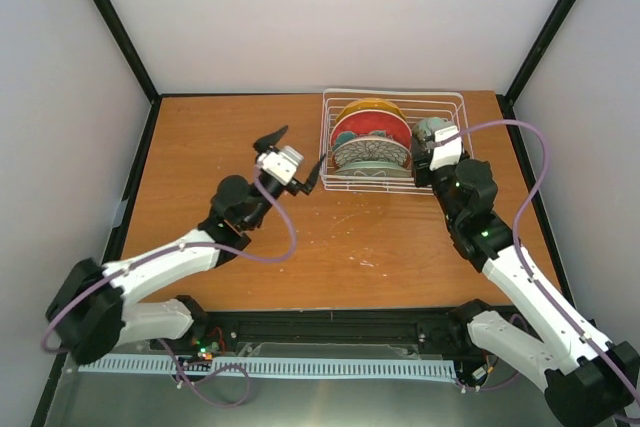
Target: Load the mixed dishes into the dish rack
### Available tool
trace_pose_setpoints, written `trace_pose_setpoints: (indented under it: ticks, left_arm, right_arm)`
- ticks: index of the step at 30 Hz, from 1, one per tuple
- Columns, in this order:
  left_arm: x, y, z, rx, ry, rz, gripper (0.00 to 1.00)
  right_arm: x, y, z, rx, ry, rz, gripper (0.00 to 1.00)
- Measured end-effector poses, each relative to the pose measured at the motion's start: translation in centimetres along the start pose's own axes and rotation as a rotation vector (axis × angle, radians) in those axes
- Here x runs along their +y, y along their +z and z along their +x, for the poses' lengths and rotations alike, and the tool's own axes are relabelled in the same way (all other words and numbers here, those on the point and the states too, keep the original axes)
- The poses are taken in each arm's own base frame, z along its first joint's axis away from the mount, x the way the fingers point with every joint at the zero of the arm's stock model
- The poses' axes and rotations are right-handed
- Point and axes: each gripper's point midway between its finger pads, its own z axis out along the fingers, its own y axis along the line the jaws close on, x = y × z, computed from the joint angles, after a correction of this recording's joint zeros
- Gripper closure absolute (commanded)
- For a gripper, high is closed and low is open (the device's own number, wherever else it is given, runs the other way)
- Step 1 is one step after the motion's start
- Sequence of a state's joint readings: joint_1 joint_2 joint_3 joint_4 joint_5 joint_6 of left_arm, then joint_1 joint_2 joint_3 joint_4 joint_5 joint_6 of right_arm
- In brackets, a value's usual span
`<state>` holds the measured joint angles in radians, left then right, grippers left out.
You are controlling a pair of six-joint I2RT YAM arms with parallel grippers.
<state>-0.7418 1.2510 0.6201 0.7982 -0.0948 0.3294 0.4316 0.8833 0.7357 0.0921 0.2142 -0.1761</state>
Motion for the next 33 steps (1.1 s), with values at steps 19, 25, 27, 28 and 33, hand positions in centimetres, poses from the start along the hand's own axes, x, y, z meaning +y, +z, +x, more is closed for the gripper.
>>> trace_pose_setpoints:
  ticks: [19,25,27,28,33]
  left_arm:
    - [10.4,-7.6,-4.9,0.116,-0.227,-0.424,0.00]
    - [10.1,-7.5,-1.4,0.218,-0.277,-0.434,0.00]
    - [10.0,-7.6,-0.6,0.233,-0.297,-0.435,0.00]
    - [9.9,-7.6,-0.2,0.239,-0.308,-0.432,0.00]
    - [9.4,-7.7,1.6,0.278,-0.336,-0.423,0.00]
  right_arm:
    - [1.6,-3.4,9.6,0.317,0.306,-0.034,0.47]
    - [1.7,-4.3,11.6,0.389,0.343,-0.017,0.47]
    - [1.4,-4.9,11.5,0.374,0.355,-0.011,0.47]
    - [1.2,-5.3,11.2,0.356,0.362,-0.005,0.47]
    - [0.1,-6.5,9.6,0.277,0.389,0.021,0.47]
